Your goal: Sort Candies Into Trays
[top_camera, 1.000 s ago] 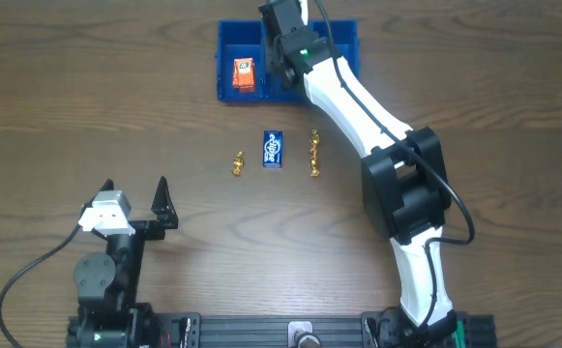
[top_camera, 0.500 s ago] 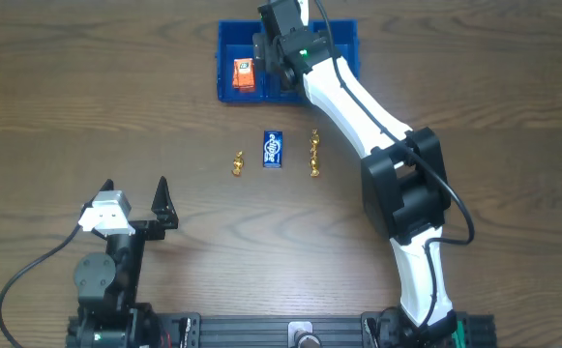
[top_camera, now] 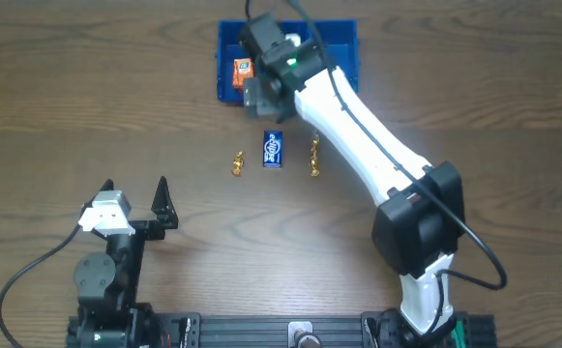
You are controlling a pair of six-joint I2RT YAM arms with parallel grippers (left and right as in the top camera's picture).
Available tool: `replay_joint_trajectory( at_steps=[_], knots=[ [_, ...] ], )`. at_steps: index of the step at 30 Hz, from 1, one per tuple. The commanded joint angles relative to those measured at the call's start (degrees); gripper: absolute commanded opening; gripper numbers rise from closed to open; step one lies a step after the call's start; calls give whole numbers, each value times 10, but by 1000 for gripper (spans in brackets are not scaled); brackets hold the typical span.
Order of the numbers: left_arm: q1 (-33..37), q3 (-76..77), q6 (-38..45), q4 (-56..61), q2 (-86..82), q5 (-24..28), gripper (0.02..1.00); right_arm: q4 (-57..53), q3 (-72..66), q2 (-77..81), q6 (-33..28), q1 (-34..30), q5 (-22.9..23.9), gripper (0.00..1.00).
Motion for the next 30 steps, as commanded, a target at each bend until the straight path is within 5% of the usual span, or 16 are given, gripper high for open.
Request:
replay_joint_trajectory(
  at_steps=[1,19,30],
  knots=[
    [4,-8,3,-25,-4,1,998,26,-62,23,44,15,-24,998],
    [4,-8,3,-25,-4,1,998,94,-119,105,61,33,-44,991],
    [4,-8,3,-25,-4,1,998,106,-122,106,69,33,-43,676]
  ],
)
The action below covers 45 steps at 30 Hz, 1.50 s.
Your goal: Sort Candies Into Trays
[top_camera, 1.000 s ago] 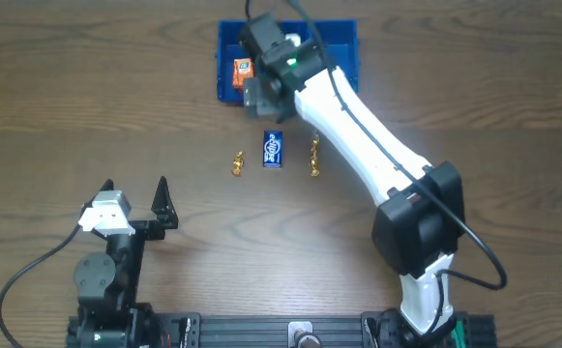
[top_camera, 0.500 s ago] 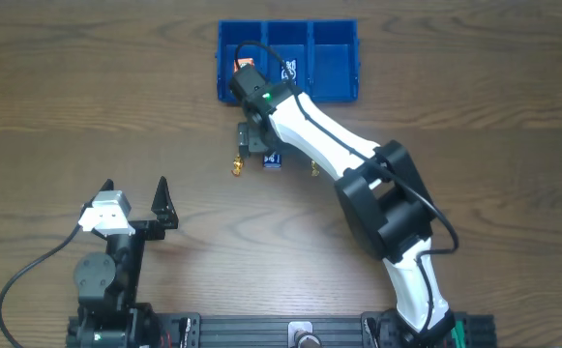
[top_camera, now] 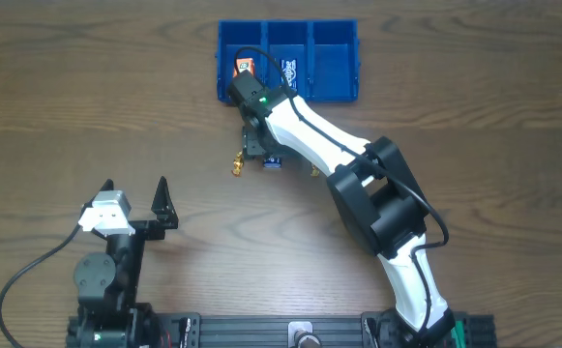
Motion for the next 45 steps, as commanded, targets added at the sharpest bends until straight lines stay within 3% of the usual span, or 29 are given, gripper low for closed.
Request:
replay_joint_trajectory(
  at_steps=[1,11,16,20,27,32,38,45],
  knots=[
    [4,-8,3,-25,-4,1,998,3,-6,5,9,2,1,632],
    [4,-8,3,-25,-4,1,998,4,-6,5,9,2,1,277],
    [4,-8,3,-25,-4,1,998,4,-5,5,9,2,1,38],
    [4,-8,3,-25,-4,1,998,2,7,-25,2,2,7,38],
    [4,-8,3,-25,-4,1,998,-31,129,-128,-57,0,153,36],
    [4,-8,3,-25,-4,1,998,14,211,-128,-105,-19,205,36],
    [4,-8,3,-25,-4,1,998,104,212,-97,-135,-56,195,36],
    [4,-8,3,-25,-4,1,996,114,212,-26,-137,-77,166,36]
  ],
)
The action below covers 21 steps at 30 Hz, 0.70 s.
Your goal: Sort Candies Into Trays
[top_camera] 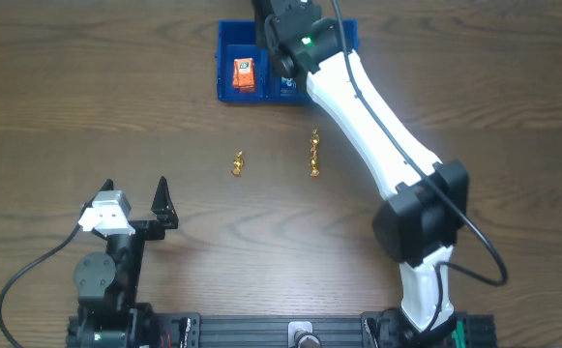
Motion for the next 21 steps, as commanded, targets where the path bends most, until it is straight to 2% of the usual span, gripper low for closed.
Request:
replay_joint_trajectory(
  at_steps=[1,13,21],
  knots=[
    [4,-8,3,-25,-4,1,998,4,0,48,-11,-11,-14,36],
    [4,-8,3,-25,-4,1,998,5,0,105,4,-38,-38,36],
    [4,-8,3,-25,-4,1,998,14,0,105,3,-38,-38,36]
  ],
)
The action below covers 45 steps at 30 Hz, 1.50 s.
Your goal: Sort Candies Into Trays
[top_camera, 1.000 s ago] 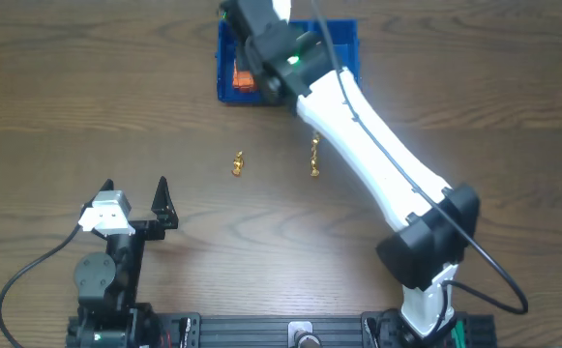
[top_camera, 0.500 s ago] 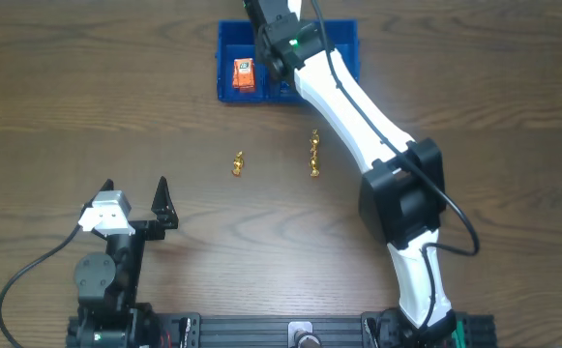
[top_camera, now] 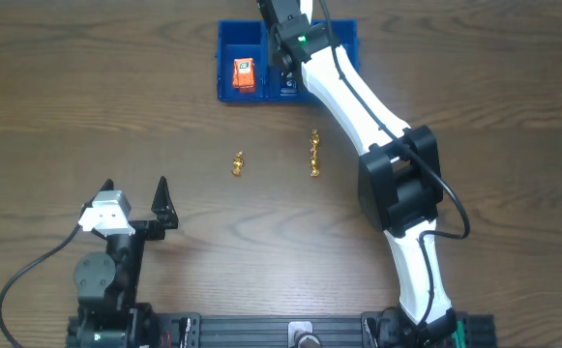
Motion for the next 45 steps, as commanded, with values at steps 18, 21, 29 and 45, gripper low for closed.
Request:
replay_joint_trajectory(
  at_steps=[18,21,29,45],
  knots=[
    [4,-8,3,-25,-4,1,998,14,0,4,-12,-1,0,908],
    [4,-8,3,-25,-4,1,1000,9,1,4,-12,-1,-3,925],
    [4,-8,3,-25,-4,1,998,-49,10,-58,-12,31,-17,998],
    [4,-8,3,-25,-4,1,998,-230,-60,-68,126,181,-81,998]
  ],
)
